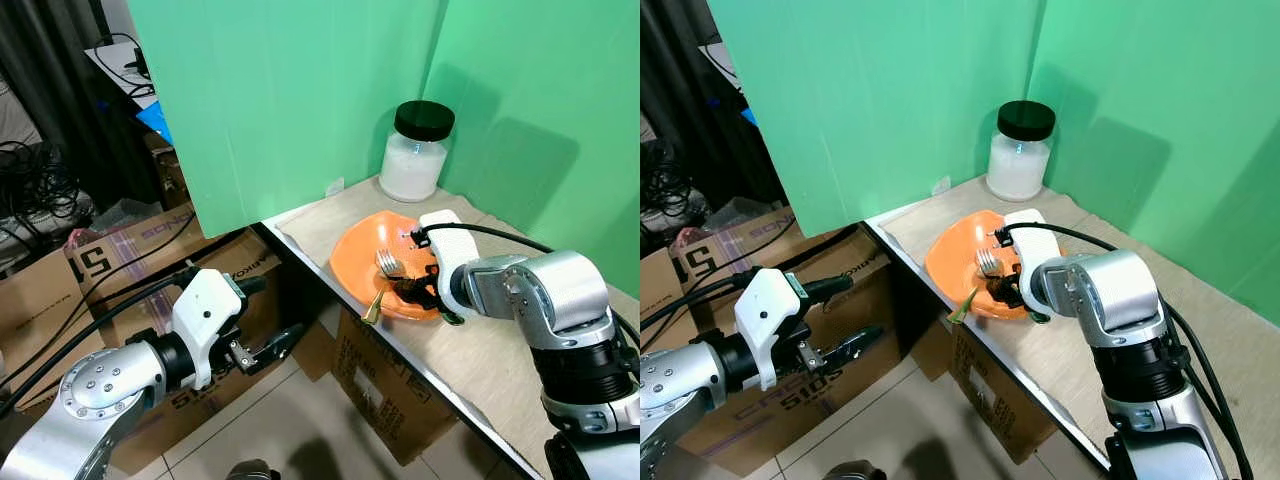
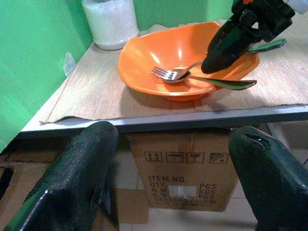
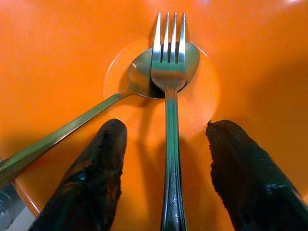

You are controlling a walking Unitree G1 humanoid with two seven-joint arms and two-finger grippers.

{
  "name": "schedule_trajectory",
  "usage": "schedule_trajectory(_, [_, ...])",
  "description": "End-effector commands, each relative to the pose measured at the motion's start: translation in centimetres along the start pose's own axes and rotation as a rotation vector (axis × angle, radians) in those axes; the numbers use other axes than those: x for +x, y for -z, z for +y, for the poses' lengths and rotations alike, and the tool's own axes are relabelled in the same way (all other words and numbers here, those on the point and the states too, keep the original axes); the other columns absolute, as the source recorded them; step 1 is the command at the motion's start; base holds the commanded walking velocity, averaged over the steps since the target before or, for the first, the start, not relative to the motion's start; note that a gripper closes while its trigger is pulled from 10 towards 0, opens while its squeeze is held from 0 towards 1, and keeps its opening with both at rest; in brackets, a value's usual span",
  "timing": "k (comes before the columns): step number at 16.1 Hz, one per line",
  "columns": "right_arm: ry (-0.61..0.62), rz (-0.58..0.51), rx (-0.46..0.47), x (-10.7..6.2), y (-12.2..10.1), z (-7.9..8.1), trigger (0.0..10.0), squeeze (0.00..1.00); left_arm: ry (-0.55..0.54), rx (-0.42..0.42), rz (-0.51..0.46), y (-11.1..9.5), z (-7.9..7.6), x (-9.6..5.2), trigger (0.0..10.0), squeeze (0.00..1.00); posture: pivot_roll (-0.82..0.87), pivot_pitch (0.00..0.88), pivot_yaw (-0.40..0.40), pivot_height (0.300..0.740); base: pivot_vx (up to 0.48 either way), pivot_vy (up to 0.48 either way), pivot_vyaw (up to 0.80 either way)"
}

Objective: Setting the table

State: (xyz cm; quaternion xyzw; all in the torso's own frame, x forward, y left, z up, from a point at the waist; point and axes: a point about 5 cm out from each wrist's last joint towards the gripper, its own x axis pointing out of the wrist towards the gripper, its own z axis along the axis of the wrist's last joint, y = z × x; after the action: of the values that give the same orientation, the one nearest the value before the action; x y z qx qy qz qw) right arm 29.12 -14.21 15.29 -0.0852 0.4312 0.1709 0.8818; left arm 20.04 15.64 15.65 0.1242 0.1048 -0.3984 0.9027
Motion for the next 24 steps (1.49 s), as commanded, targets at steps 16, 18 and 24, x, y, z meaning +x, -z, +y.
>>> schedule_trajectory(16, [-0.017,-0.016,-0.035,-0.3,-0.2,-0.2,0.0,0.00,0.036,0.006,-0.005,-0.3,-0.6,0.0,10.0,0.00,0.06,0.000,-0.001,0.740,0.000,0.000,0.00])
schedule_trajectory(18, [-0.014,-0.034,-0.034,-0.5,-0.5,-0.3,0.0,0.00,0.035,0.009,-0.003,-0.3,-0.5,0.0,10.0,0.00,0.06,0.000,0.001,0.740,0.000,0.000,0.00])
schedule_trajectory(24, [0.037,-0.233,0.027,-2.4,-2.7,-2.1,0.0,0.00,0.018,0.017,0.000,-0.3,-0.2,-0.3,10.0,0.00,0.06,0.000,-0.001,0.740,0.000,0.000,0.00])
